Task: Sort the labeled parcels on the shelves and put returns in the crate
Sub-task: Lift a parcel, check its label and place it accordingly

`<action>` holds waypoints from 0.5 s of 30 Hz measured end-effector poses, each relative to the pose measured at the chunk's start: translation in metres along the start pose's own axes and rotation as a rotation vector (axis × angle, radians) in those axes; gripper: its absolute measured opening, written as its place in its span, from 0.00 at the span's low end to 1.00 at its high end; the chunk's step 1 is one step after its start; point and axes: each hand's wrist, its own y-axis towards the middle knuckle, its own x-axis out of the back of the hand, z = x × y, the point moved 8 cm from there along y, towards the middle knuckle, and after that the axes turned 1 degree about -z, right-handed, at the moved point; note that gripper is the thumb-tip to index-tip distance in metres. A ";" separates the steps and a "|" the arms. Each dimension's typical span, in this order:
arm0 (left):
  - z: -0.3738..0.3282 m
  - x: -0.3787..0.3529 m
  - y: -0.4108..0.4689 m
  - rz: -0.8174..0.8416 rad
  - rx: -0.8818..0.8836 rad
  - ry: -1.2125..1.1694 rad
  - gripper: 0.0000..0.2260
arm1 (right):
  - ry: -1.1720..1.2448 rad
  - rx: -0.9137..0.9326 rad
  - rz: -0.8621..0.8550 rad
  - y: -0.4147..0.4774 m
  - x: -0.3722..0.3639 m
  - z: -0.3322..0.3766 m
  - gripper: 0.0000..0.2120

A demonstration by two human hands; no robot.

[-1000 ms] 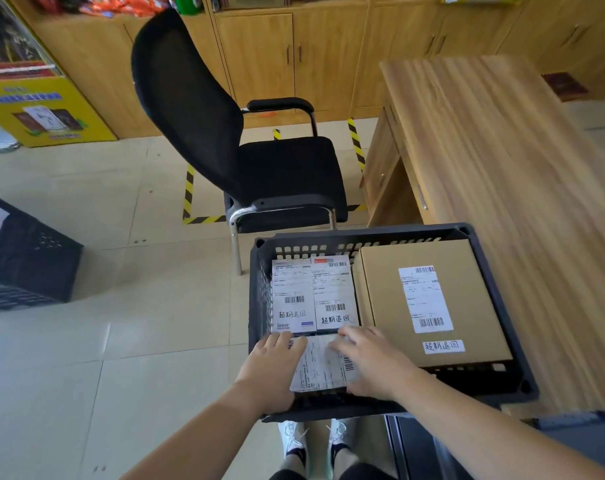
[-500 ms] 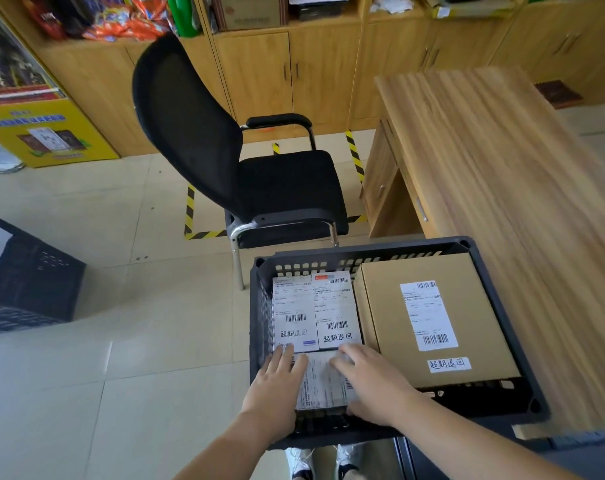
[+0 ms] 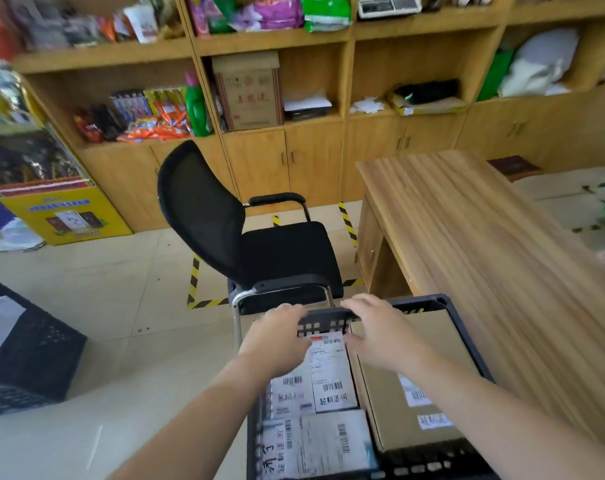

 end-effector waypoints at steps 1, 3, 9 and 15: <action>-0.010 0.019 0.004 -0.037 -0.017 -0.003 0.21 | 0.001 0.004 -0.041 0.001 0.020 0.002 0.28; -0.032 0.053 0.008 -0.100 -0.061 -0.005 0.22 | -0.002 0.011 -0.111 -0.001 0.056 0.004 0.28; -0.112 0.105 0.016 -0.207 -0.275 0.005 0.22 | 0.044 -0.130 -0.336 -0.039 0.132 -0.017 0.28; -0.225 0.087 0.019 -0.114 -0.668 0.010 0.23 | -0.003 -0.526 -0.539 -0.148 0.163 -0.065 0.30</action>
